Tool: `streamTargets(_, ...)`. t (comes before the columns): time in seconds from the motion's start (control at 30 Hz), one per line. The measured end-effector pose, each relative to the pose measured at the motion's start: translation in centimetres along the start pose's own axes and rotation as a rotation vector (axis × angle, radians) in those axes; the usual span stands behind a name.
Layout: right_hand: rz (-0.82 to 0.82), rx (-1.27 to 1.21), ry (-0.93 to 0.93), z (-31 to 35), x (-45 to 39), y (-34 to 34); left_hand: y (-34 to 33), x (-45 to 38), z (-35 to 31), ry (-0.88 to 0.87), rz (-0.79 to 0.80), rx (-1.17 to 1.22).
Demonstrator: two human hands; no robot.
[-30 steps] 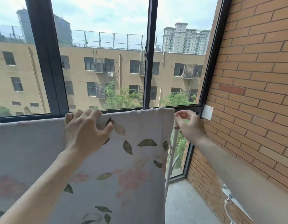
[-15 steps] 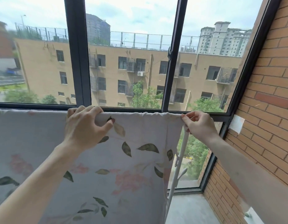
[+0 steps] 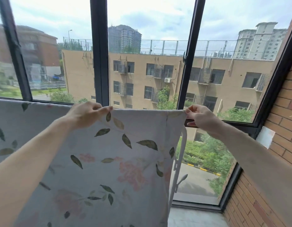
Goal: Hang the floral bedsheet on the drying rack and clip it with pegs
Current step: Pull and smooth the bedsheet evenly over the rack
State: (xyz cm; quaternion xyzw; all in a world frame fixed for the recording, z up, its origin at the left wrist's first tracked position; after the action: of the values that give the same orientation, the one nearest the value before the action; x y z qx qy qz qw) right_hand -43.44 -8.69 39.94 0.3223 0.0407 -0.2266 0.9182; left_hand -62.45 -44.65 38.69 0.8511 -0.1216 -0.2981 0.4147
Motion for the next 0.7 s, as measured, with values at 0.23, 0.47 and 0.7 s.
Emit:
streamTargets(0.23, 0.094, -0.065, 0.072, -0.6, -1.0, 2.2, 0.1, 0.0, -2.4, 0.206, 0.134, -0.005)
streamTargets(0.47, -0.026, -0.142, 0.011, -5.1, -2.8, 0.1, -1.1, -0.4, -3.6, 0.215, 0.136, -0.146)
streamTargets(0.7, -0.076, -0.393, -0.035, -6.3, -3.6, -1.5, -1.7, 0.2, -4.5, 0.031, 0.053, -0.139)
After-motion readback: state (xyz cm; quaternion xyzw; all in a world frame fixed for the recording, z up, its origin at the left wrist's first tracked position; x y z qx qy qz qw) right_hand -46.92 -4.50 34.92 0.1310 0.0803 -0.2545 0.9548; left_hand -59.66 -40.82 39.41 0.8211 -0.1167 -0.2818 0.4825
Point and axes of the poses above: each hand's wrist, its own x-axis away from the middle knuckle, its own y-axis out of the back of the hand, z = x × y, the point moved 1 cm from there along -x, towards the middle knuckle, and after that the axes turned 8 degrees about x, right-handed, at the moved point
